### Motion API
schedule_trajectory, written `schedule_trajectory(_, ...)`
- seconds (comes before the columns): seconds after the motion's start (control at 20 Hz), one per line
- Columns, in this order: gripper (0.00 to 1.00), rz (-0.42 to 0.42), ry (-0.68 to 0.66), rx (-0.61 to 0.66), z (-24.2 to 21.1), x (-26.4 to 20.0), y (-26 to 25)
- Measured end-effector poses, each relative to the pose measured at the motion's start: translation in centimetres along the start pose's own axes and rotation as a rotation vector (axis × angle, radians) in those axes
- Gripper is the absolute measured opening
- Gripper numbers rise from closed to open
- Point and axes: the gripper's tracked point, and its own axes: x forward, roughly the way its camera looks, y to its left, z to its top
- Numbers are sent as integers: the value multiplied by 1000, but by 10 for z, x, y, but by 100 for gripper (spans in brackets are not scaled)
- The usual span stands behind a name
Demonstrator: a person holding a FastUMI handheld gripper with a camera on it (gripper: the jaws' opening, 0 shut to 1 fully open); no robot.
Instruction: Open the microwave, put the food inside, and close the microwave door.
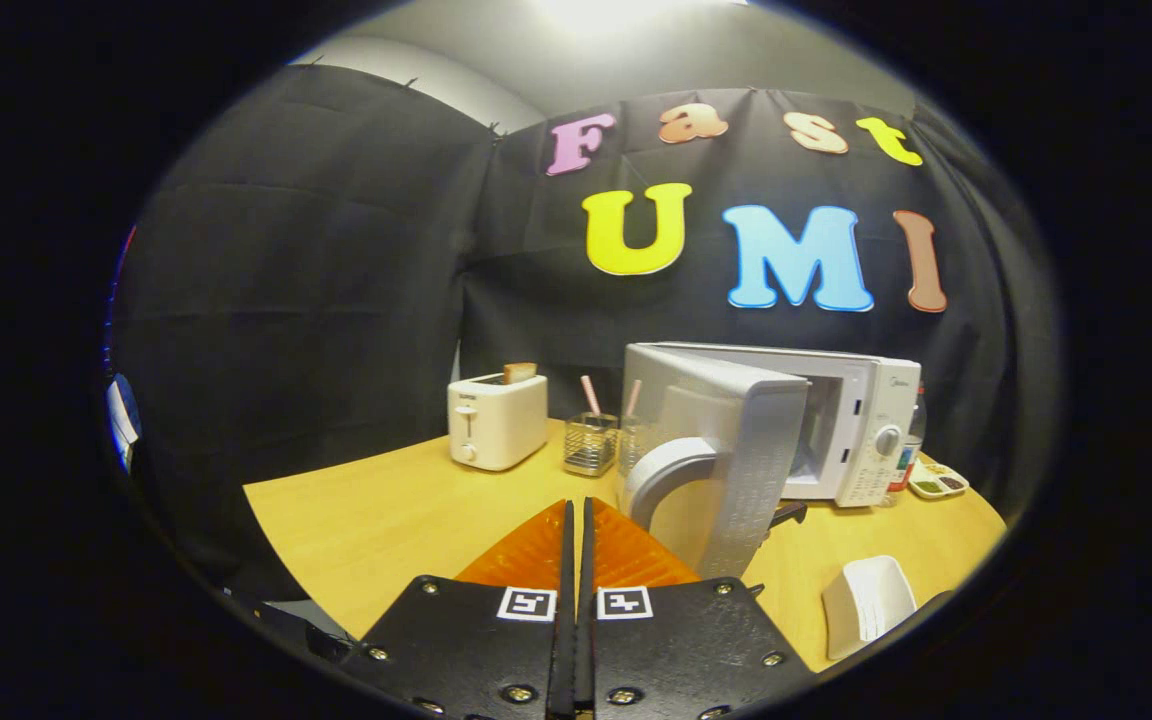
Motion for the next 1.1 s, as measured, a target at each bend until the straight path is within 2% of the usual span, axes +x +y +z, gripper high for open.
schedule_trajectory(0.3, 1, -158, 13, 22, 0, 31, -87)
schedule_trajectory(0.95, 1, -383, 56, 23, 8, 122, -207)
schedule_trajectory(1.1, 1, -413, 88, 67, 2, 147, -229)
